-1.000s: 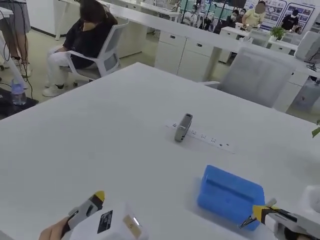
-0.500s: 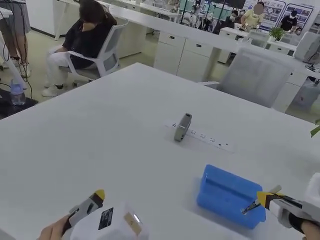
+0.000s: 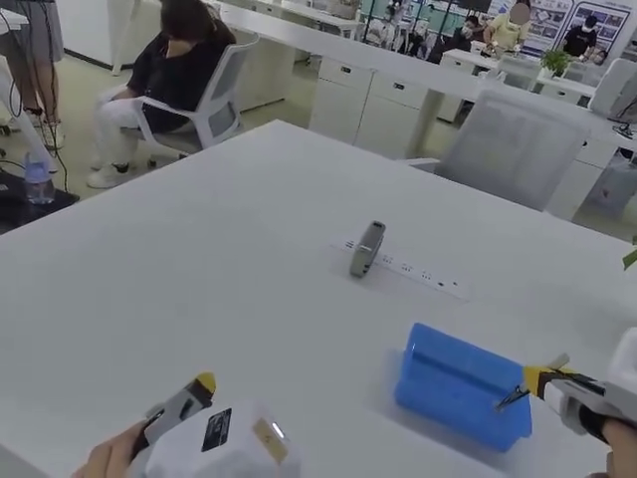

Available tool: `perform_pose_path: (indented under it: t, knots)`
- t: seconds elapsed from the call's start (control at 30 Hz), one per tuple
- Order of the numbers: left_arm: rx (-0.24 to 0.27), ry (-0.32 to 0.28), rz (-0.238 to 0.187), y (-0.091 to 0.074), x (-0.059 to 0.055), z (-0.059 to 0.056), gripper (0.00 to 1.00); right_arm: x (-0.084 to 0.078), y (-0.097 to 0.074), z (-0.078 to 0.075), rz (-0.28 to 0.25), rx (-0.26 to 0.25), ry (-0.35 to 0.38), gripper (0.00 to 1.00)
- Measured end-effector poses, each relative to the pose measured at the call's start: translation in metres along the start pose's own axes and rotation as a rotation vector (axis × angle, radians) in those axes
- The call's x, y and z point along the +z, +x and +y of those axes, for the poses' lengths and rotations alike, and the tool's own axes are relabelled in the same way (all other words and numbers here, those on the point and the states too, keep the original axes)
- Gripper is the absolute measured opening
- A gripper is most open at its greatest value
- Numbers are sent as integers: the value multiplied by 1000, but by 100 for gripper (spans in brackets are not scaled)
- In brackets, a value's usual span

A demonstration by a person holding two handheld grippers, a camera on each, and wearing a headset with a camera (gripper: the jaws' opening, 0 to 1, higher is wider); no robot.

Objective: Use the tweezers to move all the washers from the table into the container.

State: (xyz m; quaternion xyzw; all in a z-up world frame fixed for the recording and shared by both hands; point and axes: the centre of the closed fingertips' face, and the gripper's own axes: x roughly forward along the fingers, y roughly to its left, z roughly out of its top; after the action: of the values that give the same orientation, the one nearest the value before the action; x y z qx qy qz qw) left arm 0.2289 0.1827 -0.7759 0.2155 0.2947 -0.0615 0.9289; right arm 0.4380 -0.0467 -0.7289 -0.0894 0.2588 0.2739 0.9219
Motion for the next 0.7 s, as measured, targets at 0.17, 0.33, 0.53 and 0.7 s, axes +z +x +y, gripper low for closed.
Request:
perform_pose_path:
  t: [0.17, 0.33, 0.53, 0.7]
  knots:
    - [-3, 3, 2, 0, 0, -1, 84, -6, 11, -5, 25, -16, -9, 1]
    - [-5, 7, 6, 1, -1, -1, 84, -19, 21, -13, 60, -38, -21, 1]
    - [-6, 10, 14, 1, -2, -2, 84, -39, 33, -16, 111, -48, -17, 1]
    - [-10, 16, 18, 2, -2, -3, 84, -49, 40, -18, 133, -58, -35, 1]
